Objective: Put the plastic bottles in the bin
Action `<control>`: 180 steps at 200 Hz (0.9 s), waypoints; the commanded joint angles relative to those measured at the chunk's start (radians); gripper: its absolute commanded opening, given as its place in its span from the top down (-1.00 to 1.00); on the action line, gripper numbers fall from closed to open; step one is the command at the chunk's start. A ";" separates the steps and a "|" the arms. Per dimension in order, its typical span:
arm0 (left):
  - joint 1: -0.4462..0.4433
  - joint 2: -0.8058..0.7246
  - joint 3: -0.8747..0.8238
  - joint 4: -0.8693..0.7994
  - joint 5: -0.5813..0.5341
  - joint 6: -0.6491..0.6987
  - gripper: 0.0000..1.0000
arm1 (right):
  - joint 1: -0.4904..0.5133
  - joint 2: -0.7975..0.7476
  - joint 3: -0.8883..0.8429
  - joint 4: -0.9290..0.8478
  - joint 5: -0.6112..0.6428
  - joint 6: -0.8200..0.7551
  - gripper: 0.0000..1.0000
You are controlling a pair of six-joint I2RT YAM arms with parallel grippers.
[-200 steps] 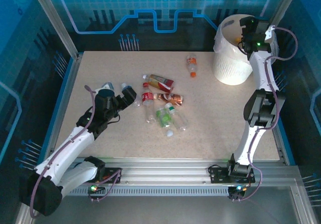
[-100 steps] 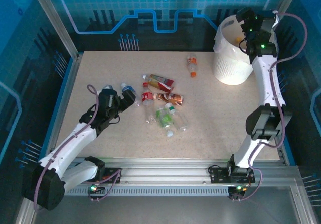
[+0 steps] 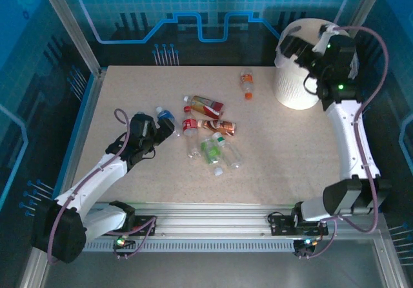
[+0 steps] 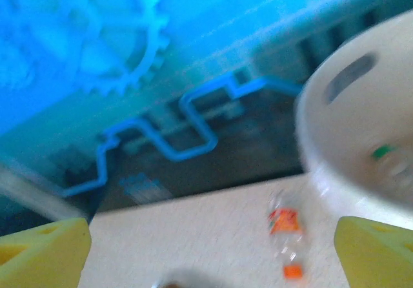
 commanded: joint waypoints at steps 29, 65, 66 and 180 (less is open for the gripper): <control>0.012 -0.043 -0.038 0.036 -0.025 -0.059 -0.98 | 0.208 -0.062 -0.207 -0.191 -0.056 -0.109 -0.95; 0.016 -0.079 -0.071 0.032 -0.032 -0.073 -0.98 | 0.323 0.017 -0.300 -0.220 -0.083 -0.060 -0.96; 0.016 -0.080 -0.072 0.031 -0.032 -0.072 -0.98 | 0.325 0.019 -0.301 -0.221 -0.087 -0.063 -0.96; 0.029 -0.161 -0.145 0.003 -0.039 -0.079 -0.98 | 0.599 0.310 -0.270 -0.573 0.124 -0.275 -0.79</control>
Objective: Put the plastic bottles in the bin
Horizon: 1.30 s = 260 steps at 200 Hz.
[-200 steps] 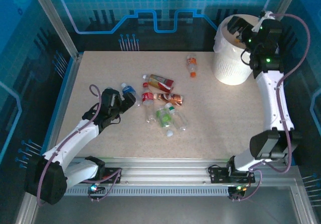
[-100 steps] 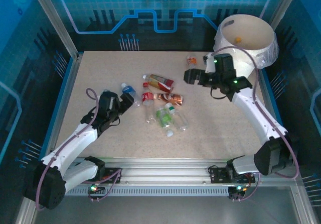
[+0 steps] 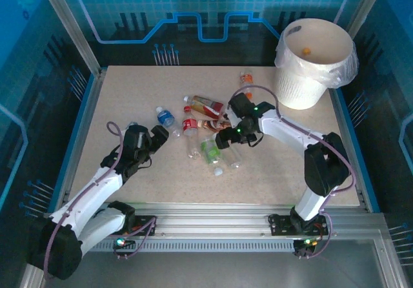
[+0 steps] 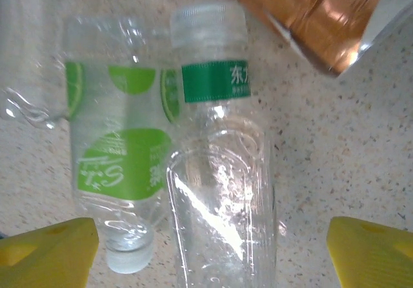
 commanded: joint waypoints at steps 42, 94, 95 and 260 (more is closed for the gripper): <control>0.015 -0.001 -0.005 0.004 -0.011 -0.011 -0.98 | 0.081 0.023 -0.039 -0.039 0.108 -0.063 -0.68; 0.015 0.010 0.009 0.001 -0.005 -0.007 -0.98 | 0.117 0.084 -0.051 -0.011 0.173 -0.066 -0.71; 0.015 0.011 0.010 0.001 -0.005 -0.007 -0.98 | 0.118 0.084 -0.051 -0.010 0.175 -0.065 -0.71; 0.015 0.078 0.031 0.043 0.033 -0.023 -0.98 | 0.109 0.001 -0.014 -0.021 0.078 -0.110 -0.39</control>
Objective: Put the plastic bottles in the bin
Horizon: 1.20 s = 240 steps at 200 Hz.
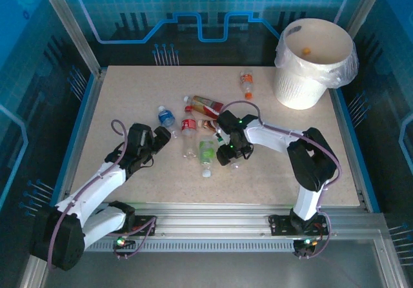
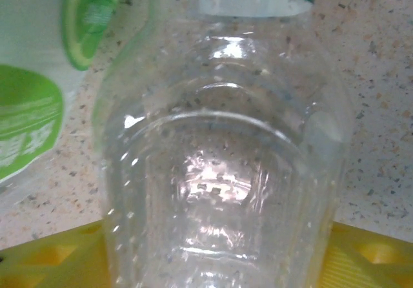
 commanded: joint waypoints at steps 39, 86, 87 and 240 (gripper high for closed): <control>0.011 -0.020 0.027 0.008 -0.012 -0.021 -0.98 | -0.123 -0.156 0.183 -0.071 -0.261 0.006 -0.33; 0.012 -0.028 0.020 0.003 -0.011 -0.027 -0.98 | -0.353 -0.237 0.320 0.037 -0.392 0.068 -0.29; 0.012 -0.028 0.020 0.002 -0.010 -0.028 -0.98 | -0.359 -0.238 0.323 0.042 -0.394 0.072 -0.29; 0.013 -0.063 0.001 -0.034 0.037 -0.040 -0.98 | -0.750 0.055 0.826 0.327 0.018 0.326 -0.38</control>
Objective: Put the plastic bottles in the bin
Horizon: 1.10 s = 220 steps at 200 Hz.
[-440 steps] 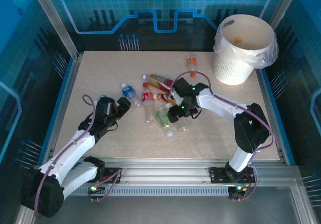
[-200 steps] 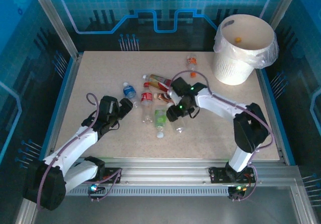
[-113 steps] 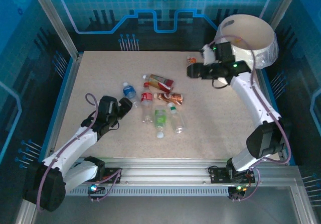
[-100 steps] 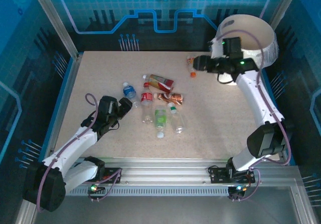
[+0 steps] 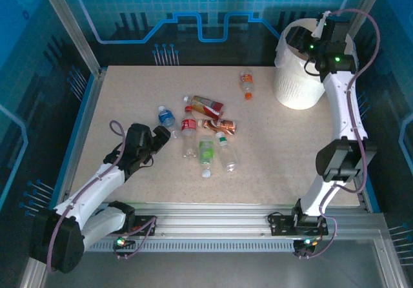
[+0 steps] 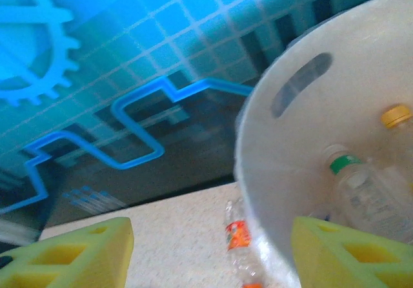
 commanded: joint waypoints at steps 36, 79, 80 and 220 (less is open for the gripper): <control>0.009 -0.059 -0.010 -0.045 0.012 -0.009 -0.98 | -0.009 0.112 0.107 0.018 0.222 0.015 -0.39; 0.009 -0.062 -0.012 -0.052 0.012 -0.004 -0.98 | -0.023 0.191 0.213 -0.087 0.173 -0.012 -0.46; 0.009 -0.062 -0.012 -0.052 0.013 -0.003 -0.98 | -0.023 0.190 0.214 -0.088 0.171 -0.014 -0.46; 0.009 -0.004 -0.013 0.029 0.050 -0.014 -0.98 | 0.187 -0.012 -0.097 -0.024 -0.004 -0.401 -0.83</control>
